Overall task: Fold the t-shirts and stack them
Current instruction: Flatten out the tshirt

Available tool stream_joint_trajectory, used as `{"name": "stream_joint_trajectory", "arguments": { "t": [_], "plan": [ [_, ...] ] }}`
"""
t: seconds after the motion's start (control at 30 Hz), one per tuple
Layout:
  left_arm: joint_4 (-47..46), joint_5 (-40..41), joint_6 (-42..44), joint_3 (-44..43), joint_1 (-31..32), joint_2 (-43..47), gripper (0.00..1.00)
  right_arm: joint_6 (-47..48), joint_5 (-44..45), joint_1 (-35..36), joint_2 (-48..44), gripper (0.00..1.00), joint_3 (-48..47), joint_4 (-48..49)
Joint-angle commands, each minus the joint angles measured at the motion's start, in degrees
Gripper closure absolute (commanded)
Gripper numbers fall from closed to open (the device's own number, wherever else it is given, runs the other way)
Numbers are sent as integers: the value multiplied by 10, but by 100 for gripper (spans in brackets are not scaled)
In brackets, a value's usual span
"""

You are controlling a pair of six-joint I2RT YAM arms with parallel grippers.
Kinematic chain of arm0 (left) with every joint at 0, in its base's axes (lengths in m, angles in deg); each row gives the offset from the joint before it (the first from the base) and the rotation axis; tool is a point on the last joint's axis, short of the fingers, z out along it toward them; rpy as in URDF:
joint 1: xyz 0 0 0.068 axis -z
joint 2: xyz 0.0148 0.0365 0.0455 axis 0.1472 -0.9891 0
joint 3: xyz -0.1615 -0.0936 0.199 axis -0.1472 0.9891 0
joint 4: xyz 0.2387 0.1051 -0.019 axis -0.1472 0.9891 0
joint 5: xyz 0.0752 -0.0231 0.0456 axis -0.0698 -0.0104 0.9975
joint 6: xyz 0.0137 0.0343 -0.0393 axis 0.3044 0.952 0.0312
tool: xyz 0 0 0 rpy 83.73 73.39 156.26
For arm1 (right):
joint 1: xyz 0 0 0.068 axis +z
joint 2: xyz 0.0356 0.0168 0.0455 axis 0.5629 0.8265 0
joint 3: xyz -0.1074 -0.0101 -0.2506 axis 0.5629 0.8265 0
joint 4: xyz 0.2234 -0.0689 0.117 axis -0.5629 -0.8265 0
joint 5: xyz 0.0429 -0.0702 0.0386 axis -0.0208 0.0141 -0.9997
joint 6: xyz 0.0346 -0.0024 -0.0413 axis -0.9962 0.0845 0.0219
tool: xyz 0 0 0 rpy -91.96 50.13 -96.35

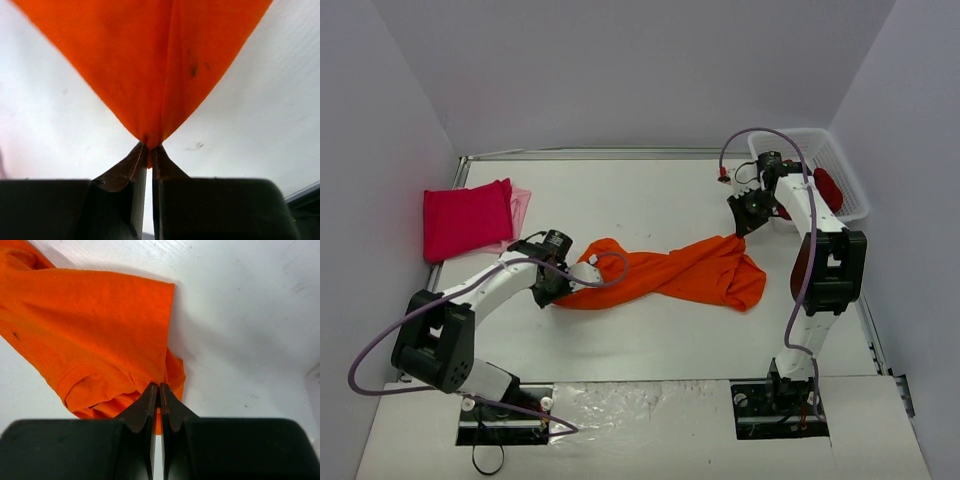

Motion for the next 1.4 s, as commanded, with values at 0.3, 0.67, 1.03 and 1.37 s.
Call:
{"name": "stream_joint_trajectory", "arguments": {
  "t": [0.3,0.67,1.03,1.37],
  "plan": [
    [-64,189,-13,-56,-83,107,98,-14,24,-3,-62,100,-121,-17],
    [-8,217,-89,-352,-98,82,98,-37,17,-5,-97,100,-302,-13],
    [79,106,-234,-377,-99,164,98,-74,-10,-5,-327,100,-104,69],
    [106,79,-239,-380,-117,297,98,-94,26,-4,-503,100,-46,68]
  ]
}}
